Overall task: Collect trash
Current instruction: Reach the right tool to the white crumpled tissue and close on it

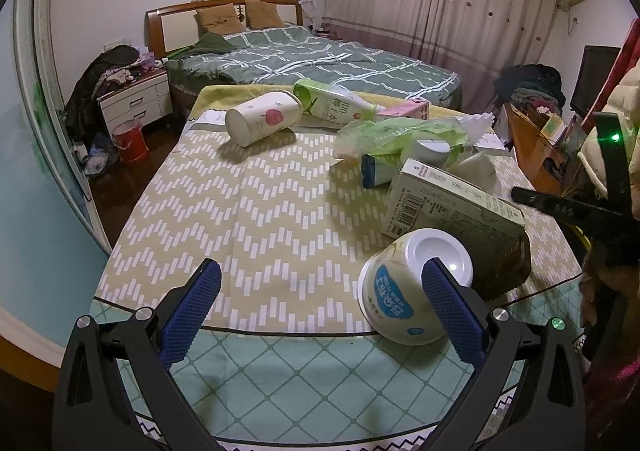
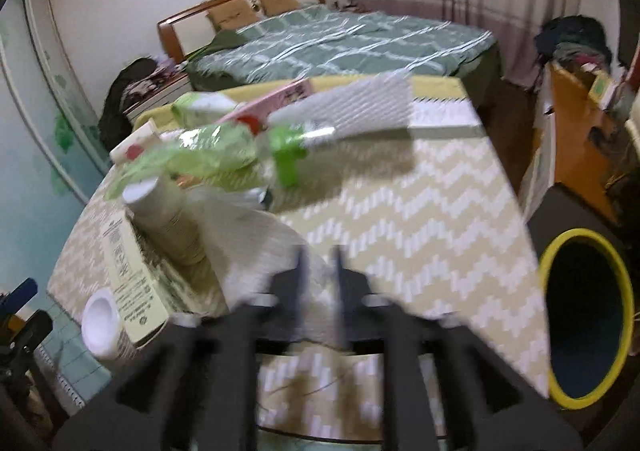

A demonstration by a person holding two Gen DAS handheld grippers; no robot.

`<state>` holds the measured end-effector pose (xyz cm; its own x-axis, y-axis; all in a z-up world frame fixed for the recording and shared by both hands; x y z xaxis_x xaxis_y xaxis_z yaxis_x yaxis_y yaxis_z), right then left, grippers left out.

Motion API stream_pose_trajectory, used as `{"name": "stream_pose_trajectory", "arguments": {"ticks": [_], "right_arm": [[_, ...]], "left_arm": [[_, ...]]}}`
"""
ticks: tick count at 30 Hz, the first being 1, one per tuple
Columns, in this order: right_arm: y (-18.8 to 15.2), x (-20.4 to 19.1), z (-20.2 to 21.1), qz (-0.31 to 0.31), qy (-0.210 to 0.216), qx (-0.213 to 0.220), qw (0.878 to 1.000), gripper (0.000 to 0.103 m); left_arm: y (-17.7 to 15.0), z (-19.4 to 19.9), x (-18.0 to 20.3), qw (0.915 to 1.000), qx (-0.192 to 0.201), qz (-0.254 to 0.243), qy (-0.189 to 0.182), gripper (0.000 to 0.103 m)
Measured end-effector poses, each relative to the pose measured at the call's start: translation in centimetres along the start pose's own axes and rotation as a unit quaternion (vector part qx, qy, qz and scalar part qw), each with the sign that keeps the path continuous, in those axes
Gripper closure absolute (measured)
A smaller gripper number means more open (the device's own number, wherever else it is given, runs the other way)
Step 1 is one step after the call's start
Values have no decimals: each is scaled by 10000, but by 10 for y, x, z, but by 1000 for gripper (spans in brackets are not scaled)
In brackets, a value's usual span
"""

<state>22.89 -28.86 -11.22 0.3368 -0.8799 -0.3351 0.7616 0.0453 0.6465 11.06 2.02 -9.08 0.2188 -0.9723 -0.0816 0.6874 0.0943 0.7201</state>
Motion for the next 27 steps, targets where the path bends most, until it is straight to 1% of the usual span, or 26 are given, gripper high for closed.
{"name": "stream_pose_trajectory", "arguments": {"ticks": [1,3,5,7,11,12,13,15,16,19,20,22,23,24,27], "right_arm": [[-2,-1,-2,9,58,-5,10000,45],[-4,-4,-11,50,130,-106,9998,45],[-5,-4,-17,-51,379,-200,9991,45],[-4,-4,-20,-73,454,-207,9987,45],[0,5,-25,-339,750,-389,9959,45],[0,8,-25,-366,730,-384,9959,47],[2,13,-24,-404,683,-392,9961,56],[1,16,-24,-454,747,-438,9952,61],[0,15,-24,-389,795,-487,9949,61],[-4,7,-31,-131,759,-689,9946,60],[-4,7,-33,-158,914,-707,9932,60],[-4,3,-37,-81,1019,-742,9920,60],[-4,1,-39,-44,1059,-760,9915,57],[-3,0,-43,-38,1138,-796,9903,50],[1,3,-47,-32,1189,-782,9898,49]], "left_arm": [[0,0,1,10000,3,-10,-4,4],[1,1,2,10000,18,-21,-1,4],[1,1,2,10000,11,-19,-4,4],[1,2,2,10000,-1,-15,-3,4],[1,2,3,10000,2,-33,-5,4],[1,2,3,10000,4,-30,-7,4],[1,2,3,10000,5,-25,-6,4],[1,2,3,10000,3,-20,3,4],[1,2,3,10000,-6,-15,4,4],[2,0,3,10000,-43,0,-10,4],[2,0,3,10000,-50,-5,-18,4],[3,0,5,10000,-58,-38,-28,4],[2,0,6,10000,-60,-54,-32,4],[3,0,7,10000,-59,-69,-37,4],[3,2,8,9999,-38,-80,-65,4]]}}
Point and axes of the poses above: each gripper's, at about its wrist camera, not at the fingertips, and z roughly against the way its jaws point, x to its right, y to its top, the point moved 1 cm from there along -z, roughly the way its jaws point, and after that the axes turned 14 degrees about y, right-handed, at the moved point
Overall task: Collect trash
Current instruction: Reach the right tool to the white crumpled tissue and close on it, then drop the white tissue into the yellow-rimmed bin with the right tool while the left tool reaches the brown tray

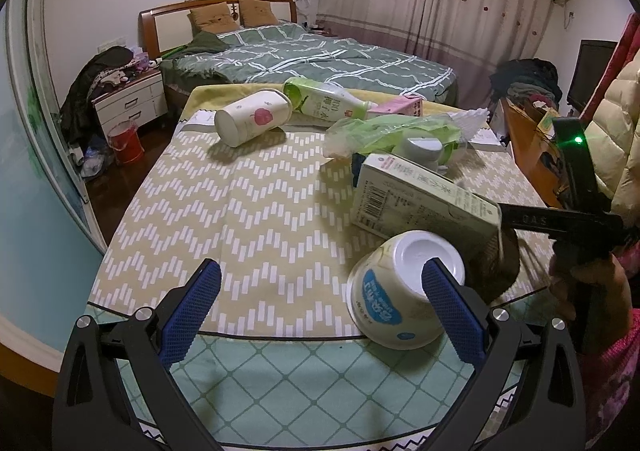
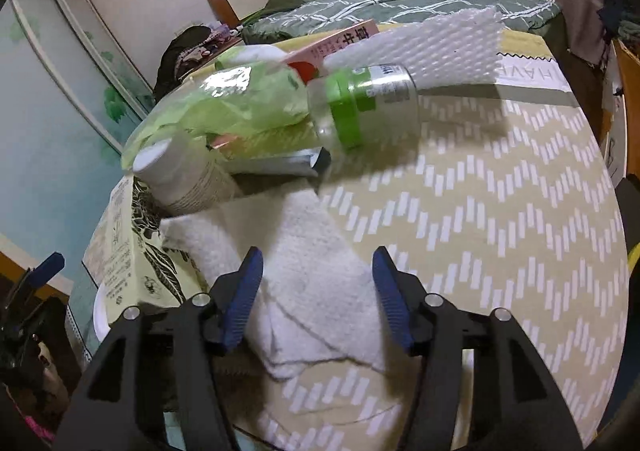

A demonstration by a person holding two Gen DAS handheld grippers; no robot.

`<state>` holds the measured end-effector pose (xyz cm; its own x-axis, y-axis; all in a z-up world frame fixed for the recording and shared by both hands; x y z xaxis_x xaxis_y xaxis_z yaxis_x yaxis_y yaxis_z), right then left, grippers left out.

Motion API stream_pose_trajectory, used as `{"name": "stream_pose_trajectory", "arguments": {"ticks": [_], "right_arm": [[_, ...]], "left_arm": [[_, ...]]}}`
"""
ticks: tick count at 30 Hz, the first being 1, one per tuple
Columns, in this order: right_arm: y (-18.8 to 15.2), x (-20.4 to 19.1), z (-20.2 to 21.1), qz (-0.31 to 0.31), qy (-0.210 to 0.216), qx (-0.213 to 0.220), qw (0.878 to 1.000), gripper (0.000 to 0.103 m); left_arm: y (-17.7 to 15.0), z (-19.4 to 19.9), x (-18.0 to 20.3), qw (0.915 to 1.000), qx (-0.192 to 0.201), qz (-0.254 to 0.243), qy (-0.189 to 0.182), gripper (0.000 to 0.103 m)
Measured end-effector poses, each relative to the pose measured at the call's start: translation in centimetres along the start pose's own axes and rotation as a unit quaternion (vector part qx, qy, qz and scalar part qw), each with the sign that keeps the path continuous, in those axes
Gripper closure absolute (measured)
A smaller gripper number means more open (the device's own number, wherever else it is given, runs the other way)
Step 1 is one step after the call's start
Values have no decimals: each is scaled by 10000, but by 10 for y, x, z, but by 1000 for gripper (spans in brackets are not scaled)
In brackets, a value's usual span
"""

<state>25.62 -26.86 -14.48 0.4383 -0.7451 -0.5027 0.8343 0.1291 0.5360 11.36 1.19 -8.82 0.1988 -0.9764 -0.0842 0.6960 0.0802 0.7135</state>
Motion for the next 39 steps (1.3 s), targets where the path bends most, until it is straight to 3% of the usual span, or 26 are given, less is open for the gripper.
{"name": "stream_pose_trajectory", "arguments": {"ticks": [5,8,10,11,17,20,23,26,27,33,39], "right_arm": [[2,4,1,83,64,-30,9999,50],[-4,13,12,-71,92,-24,9999,64],[-8,20,18,-92,-124,28,9999,77],[-10,20,20,-57,-177,24,9998,78],[-16,13,20,337,-479,-80,9983,74],[-15,-6,3,781,-643,-208,9947,61],[-13,-23,-15,1263,-924,-227,9874,59],[-13,-26,-16,1267,-834,-173,9883,82],[-13,-25,-15,1196,-795,-163,9895,98],[-14,-4,21,528,-769,326,9951,99],[-17,5,88,200,-777,1145,9902,98]], "left_arm": [[0,1,0,10000,19,4,6,4],[0,1,-1,10000,15,13,11,4],[0,1,-2,10000,12,21,23,4],[1,0,-3,10000,5,32,16,4],[0,-4,0,10000,-40,0,-19,4],[0,-4,4,10000,-40,-33,-37,4],[0,-2,7,10000,-12,-74,-42,4],[1,0,6,10000,20,-67,-20,4],[1,0,5,10000,23,-53,-24,4],[0,-2,6,9999,1,-79,-66,4],[1,1,14,9997,53,-153,-174,4]]}}
Point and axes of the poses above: each gripper's, at about its wrist camera, not at the fingertips, and z roughly against the way its jaws point, x to its right, y to its top, the point moved 1 cm from there along -z, roughly the way its jaws point, and after that the axes turned 14 degrees about y, right-handed, at the moved point
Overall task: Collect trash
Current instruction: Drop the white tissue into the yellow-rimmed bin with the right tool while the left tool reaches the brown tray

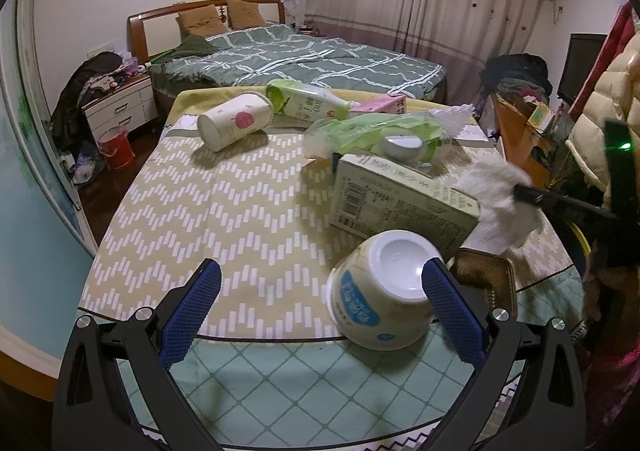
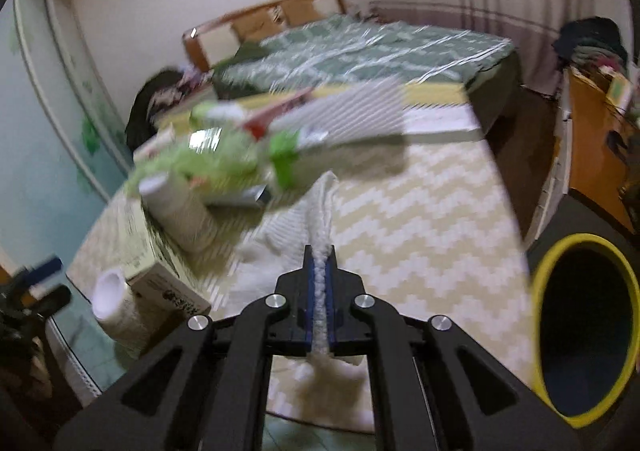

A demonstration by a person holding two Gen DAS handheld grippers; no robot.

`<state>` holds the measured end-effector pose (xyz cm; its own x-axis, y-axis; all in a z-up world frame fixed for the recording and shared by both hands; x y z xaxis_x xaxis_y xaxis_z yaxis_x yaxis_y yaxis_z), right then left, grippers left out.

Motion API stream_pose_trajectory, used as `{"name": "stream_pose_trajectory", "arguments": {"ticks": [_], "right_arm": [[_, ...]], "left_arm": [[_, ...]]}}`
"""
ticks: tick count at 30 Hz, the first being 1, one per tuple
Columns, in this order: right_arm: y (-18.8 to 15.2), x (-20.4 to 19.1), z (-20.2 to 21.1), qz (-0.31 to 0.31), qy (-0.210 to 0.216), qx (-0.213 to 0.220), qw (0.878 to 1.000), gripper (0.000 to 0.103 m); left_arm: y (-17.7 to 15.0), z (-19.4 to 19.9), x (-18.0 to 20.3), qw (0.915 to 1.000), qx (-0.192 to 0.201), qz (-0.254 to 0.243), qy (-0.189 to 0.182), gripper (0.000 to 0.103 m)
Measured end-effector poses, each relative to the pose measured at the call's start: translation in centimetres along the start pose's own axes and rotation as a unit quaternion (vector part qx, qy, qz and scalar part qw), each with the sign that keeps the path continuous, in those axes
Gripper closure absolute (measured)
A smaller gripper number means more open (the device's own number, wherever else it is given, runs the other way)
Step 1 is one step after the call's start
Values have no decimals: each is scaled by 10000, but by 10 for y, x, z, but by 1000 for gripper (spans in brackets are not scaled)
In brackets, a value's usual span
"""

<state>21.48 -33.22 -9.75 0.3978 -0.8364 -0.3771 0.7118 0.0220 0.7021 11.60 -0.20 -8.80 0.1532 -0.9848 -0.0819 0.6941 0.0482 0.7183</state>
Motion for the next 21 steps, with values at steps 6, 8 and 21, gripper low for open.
{"name": "stream_pose_trajectory", "arguments": {"ticks": [6,8,21], "right_arm": [[-1,26,71,-318,-320,794,9958,98],[-2,36,93,-388,-525,1025,9926,98],[-40,132,147,-1113,-2121,1293,9622,98]], "left_arm": [[1,6,19,9996,85,-220,-172,4],[0,8,26,9992,97,-273,-268,4],[-12,26,98,9901,71,-990,-990,4]]}}
Point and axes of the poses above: each gripper's, at about its wrist camera, not at the fingertips, and z roughly against the way its jaws point, x to its right, y to its top, the point moved 1 cm from there along -z, roughly the way its jaws point, and after that the axes turned 14 degrees about y, right-handed, at the moved point
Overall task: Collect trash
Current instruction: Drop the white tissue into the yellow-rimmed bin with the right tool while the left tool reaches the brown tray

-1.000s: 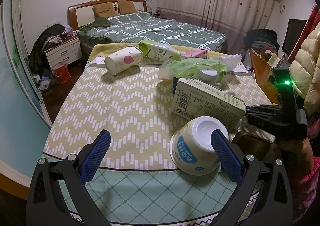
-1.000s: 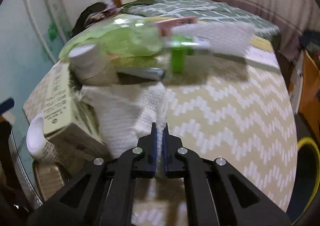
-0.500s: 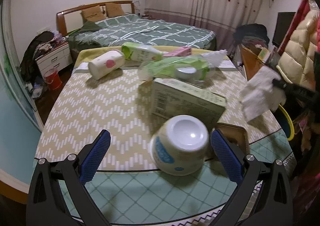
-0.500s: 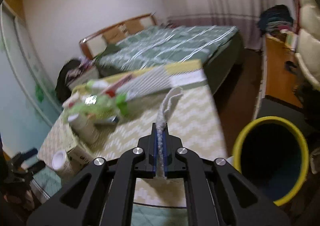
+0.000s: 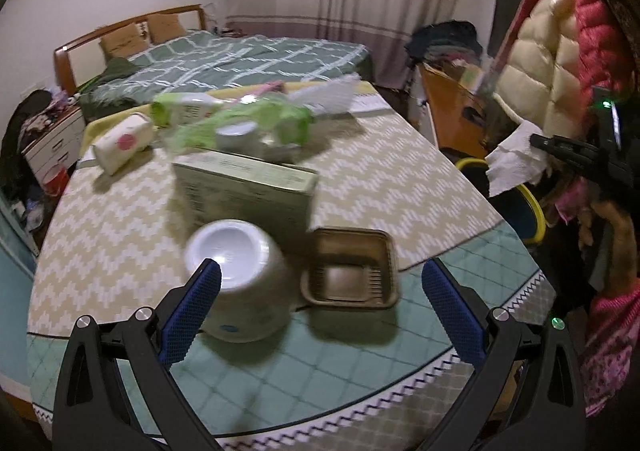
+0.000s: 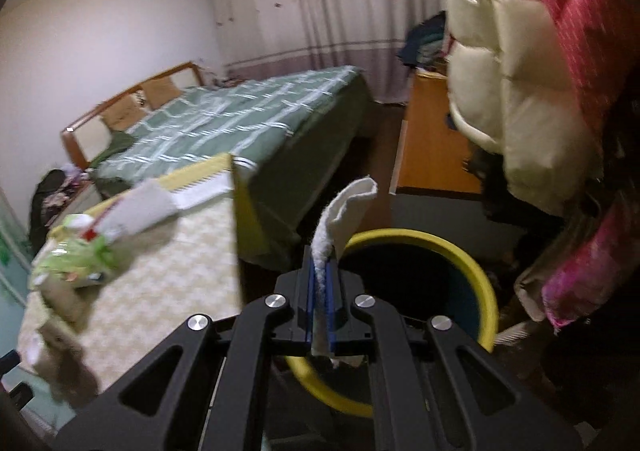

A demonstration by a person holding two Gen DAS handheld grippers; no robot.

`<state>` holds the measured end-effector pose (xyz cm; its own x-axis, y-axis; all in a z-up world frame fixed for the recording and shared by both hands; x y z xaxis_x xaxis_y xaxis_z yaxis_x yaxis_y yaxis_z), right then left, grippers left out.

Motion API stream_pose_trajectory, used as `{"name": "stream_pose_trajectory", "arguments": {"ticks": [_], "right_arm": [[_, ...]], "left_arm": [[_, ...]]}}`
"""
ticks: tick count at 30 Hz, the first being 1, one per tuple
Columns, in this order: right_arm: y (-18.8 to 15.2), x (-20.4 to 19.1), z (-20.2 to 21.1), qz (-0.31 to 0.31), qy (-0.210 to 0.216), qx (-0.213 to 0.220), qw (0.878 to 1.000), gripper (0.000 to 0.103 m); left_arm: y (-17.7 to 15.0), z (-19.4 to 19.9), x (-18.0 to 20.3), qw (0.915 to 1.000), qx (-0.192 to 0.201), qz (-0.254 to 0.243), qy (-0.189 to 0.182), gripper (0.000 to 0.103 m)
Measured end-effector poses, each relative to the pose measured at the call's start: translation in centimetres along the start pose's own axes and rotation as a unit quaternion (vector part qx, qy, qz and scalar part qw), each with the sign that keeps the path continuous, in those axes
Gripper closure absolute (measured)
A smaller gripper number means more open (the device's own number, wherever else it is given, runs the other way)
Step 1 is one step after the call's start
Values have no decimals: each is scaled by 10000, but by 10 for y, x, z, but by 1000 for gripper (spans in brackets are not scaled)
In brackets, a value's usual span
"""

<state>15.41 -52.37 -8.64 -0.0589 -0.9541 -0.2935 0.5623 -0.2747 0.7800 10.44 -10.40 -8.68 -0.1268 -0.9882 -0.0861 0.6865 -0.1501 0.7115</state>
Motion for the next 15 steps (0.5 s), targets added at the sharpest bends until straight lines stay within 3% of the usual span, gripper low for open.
{"name": "stream_pose_trajectory", "arguments": {"ticks": [6,8,9,10,15], "right_arm": [[-7,29,-17,-71,-607,-59,9981,95],[-9,35,-20,-85,-728,-44,9973,82],[-10,35,-21,-90,-741,-15,9972,71],[-10,36,-21,-89,-738,10,9972,68],[-15,38,-19,-130,-633,40,9979,68]], "left_arm": [[-1,-7,21,9997,-149,-143,-154,4],[0,-10,26,9996,-175,-194,-126,4],[0,-11,29,9995,-191,-223,-123,4],[0,-12,30,9994,-203,-239,-127,4],[2,-22,41,9988,-303,-344,-193,4]]}}
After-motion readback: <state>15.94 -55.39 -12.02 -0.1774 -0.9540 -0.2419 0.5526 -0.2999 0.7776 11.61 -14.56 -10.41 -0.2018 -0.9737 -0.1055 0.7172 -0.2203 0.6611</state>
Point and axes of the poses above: each gripper's, at about its wrist camera, not at the fingertips, and z roughly against the way its jaws point, x to its right, y to its top, the point moved 1 cm from there along -z, roughly the way its jaws point, and after that the axes turned 14 degrees about y, right-handed, at the moved point
